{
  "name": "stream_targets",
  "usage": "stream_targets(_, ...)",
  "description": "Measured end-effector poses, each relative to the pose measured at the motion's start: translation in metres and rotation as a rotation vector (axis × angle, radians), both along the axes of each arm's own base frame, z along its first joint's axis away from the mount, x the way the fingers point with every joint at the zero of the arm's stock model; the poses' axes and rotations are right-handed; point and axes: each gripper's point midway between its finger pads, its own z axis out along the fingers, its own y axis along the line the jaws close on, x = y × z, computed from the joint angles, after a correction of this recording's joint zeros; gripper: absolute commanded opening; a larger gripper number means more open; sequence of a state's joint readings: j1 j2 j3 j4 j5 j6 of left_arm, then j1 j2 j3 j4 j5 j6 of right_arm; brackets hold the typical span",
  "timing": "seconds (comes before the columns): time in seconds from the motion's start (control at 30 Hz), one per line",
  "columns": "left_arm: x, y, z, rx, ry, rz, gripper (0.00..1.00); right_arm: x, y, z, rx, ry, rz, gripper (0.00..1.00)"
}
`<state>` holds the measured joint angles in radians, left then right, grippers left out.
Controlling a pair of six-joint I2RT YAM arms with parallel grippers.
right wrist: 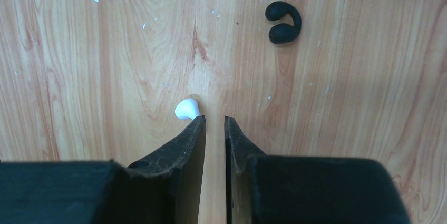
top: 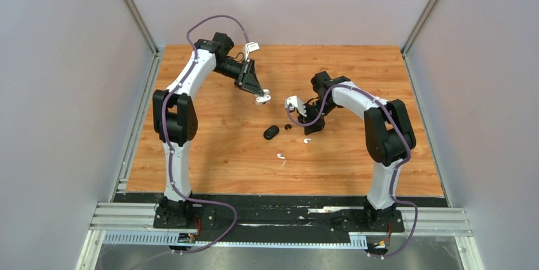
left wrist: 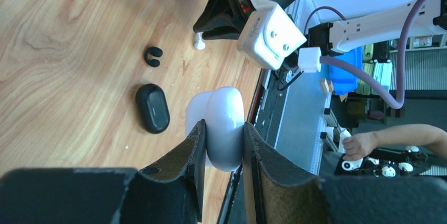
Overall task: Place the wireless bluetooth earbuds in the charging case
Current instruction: Pick up the earbud from the center of the board.
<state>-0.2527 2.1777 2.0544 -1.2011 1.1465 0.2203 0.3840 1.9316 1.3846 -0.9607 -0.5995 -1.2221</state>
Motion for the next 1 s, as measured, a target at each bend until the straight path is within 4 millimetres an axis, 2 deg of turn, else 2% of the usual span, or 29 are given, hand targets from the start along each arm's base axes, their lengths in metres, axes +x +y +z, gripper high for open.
stream_targets(0.2,-0.006,0.003,0.002,0.005,-0.002,-0.002,0.00,0.003,0.013,0.010,0.056,0.027,-0.040,0.19)
stream_targets(0.5,-0.010,0.008,-0.001,0.031,0.008,-0.003,0.00,0.009,0.024,0.014,0.049,0.024,-0.125,0.20)
stream_targets(0.8,-0.018,0.028,0.000,0.049,0.031,0.040,0.00,-0.008,0.059,0.048,0.174,0.082,-0.162,0.21)
stream_targets(1.0,-0.017,0.046,-0.003,0.062,0.045,0.088,0.00,-0.013,0.071,0.040,0.215,0.148,-0.113,0.25)
